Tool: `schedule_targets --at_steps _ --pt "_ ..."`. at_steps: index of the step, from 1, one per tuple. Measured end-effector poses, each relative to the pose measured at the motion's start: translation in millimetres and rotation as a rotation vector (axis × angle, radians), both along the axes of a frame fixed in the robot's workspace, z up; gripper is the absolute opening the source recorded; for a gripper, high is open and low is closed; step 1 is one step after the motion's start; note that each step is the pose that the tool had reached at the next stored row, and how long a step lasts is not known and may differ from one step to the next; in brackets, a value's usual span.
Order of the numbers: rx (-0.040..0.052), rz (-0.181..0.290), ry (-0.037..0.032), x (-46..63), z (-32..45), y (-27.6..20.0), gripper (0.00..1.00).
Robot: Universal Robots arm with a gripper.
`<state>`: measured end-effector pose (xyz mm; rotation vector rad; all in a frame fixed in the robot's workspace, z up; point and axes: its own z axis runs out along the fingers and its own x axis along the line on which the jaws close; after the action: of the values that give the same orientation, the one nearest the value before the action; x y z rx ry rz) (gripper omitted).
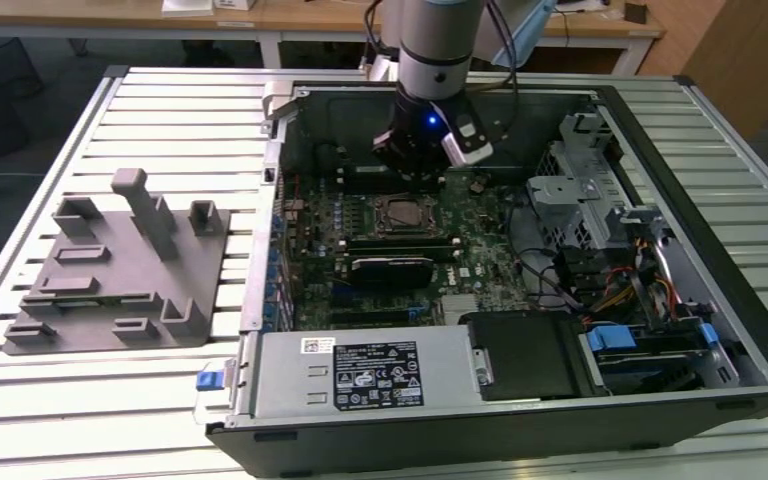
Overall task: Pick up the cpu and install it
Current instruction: 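Install the first cpu locking lever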
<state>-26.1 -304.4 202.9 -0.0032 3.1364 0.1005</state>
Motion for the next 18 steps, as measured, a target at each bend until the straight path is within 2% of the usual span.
schedule_targets --at_steps 5,7,12,18 --pt "-0.0030 0.000 -0.0001 0.9 -1.4 0.0 0.11" --pt "-0.0138 0.000 0.0001 1.1 -1.9 0.0 0.11" --pt "-0.0484 0.000 0.0000 1.6 -3.3 0.0 0.11" --pt "-0.0526 0.000 0.0002 2.5 -4.5 0.1 0.11"
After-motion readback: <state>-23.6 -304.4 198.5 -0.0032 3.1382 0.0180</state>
